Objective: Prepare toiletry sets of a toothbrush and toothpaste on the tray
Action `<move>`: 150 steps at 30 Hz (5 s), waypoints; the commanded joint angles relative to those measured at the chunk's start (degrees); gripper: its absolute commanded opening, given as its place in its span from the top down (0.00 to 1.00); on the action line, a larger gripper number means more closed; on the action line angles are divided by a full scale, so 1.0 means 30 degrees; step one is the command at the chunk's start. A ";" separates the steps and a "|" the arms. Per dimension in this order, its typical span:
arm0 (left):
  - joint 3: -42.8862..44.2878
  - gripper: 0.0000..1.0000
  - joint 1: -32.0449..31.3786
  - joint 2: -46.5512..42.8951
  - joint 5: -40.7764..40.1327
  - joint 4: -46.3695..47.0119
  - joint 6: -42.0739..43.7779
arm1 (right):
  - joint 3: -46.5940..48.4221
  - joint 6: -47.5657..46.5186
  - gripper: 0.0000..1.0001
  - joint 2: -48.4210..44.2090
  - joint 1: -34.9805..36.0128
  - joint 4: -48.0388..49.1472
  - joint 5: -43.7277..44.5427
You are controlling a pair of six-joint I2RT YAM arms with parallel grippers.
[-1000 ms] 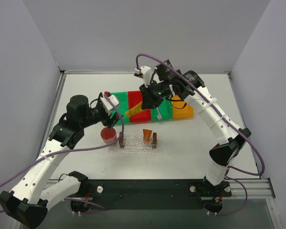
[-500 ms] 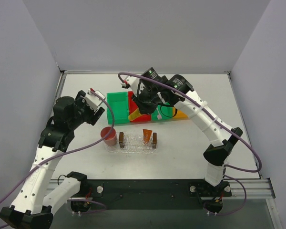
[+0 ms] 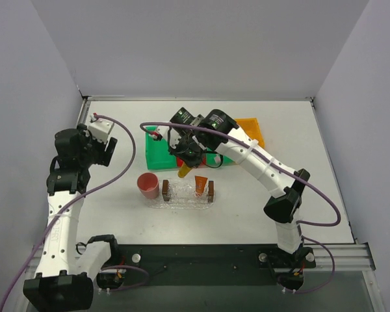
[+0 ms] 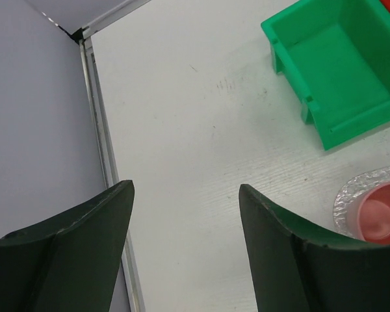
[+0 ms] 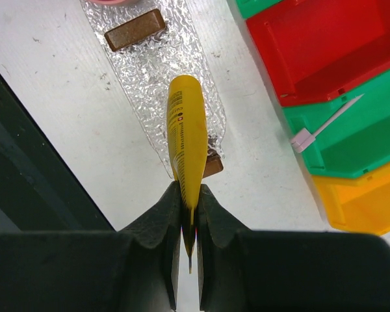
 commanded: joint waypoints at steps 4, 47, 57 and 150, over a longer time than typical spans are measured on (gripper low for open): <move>-0.0474 0.24 0.1254 0.0463 0.1395 0.1752 -0.0279 | -0.0504 -0.0540 1.00 0.0141 0.0817 -0.1188 0.1104; -0.0591 0.24 0.2427 0.0522 0.3124 0.1753 0.0336 | -0.1091 -0.1214 1.00 0.2045 0.1257 -0.1950 0.1339; -0.0708 0.24 0.2485 0.0463 0.3271 0.1694 0.0424 | -0.1121 -0.1185 1.00 0.2221 0.1374 -0.2008 0.1368; -0.1207 0.24 0.3335 0.0521 0.4267 0.1695 0.0980 | -0.0096 -0.1126 0.57 0.3512 0.1520 -0.1862 0.2276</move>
